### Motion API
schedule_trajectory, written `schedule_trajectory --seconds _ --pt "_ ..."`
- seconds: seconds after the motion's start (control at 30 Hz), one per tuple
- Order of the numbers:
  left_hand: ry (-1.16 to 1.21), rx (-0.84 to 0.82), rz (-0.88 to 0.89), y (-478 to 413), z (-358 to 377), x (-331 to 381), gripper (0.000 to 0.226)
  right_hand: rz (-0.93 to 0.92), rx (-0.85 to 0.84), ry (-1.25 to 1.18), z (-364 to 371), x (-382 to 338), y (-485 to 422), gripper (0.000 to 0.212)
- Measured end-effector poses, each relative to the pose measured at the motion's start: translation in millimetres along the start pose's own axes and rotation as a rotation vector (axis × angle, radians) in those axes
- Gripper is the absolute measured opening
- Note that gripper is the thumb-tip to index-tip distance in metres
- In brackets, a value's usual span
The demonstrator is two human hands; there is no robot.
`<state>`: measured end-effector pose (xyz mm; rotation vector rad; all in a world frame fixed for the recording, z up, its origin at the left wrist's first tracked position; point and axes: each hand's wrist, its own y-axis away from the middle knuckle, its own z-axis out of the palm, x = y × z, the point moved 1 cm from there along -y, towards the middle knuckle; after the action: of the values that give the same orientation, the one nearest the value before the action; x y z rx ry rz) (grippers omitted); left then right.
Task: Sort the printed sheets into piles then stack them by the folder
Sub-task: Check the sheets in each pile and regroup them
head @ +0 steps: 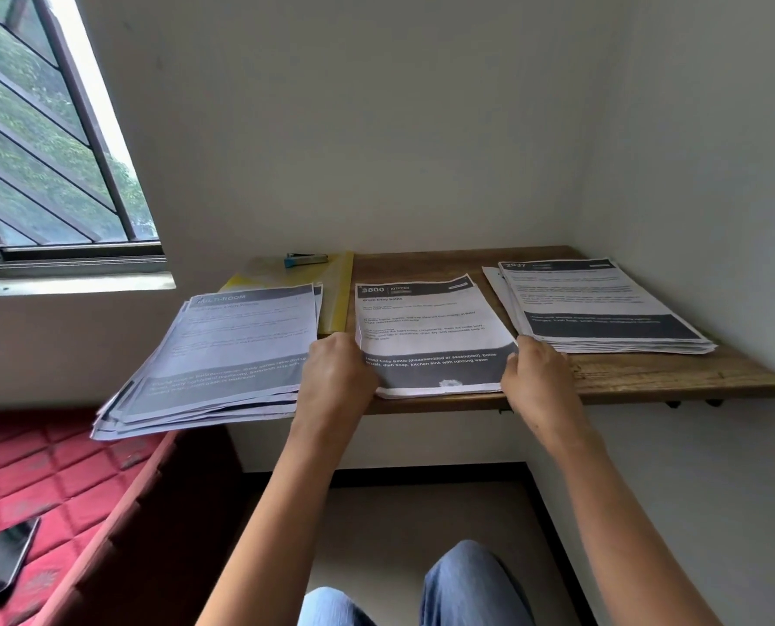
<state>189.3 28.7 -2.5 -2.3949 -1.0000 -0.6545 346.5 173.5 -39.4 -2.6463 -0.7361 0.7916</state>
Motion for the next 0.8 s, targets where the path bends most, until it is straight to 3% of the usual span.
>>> schedule_trajectory --seconds 0.23,0.33,0.4,0.53,0.6,0.8 --pt "-0.095 -0.286 -0.086 -36.2 -9.5 13.2 0.041 0.203 -0.369 -0.167 -31.4 2.4 -41.7 0.031" --pt "0.006 -0.515 -0.302 -66.5 -7.1 22.9 0.058 0.314 -0.522 -0.346 -40.9 -2.1 -59.1 0.026" --pt "-0.009 -0.567 -0.366 -85.0 -3.6 24.9 0.062 0.335 -0.596 -0.377 -42.7 -5.0 -65.0 0.019" --pt "-0.020 -0.583 -0.462 -106.2 12.1 17.8 0.044 0.229 -0.619 -0.203 -37.9 -9.5 -72.8 0.009" --pt "-0.004 -0.618 -0.474 -109.0 19.0 13.3 0.036 0.213 -0.608 -0.177 -30.8 -7.0 -76.9 0.013" --pt "0.274 -0.591 -0.421 -118.3 22.4 7.5 0.047 0.173 -0.421 -0.429 -9.5 6.9 -80.2 0.030"
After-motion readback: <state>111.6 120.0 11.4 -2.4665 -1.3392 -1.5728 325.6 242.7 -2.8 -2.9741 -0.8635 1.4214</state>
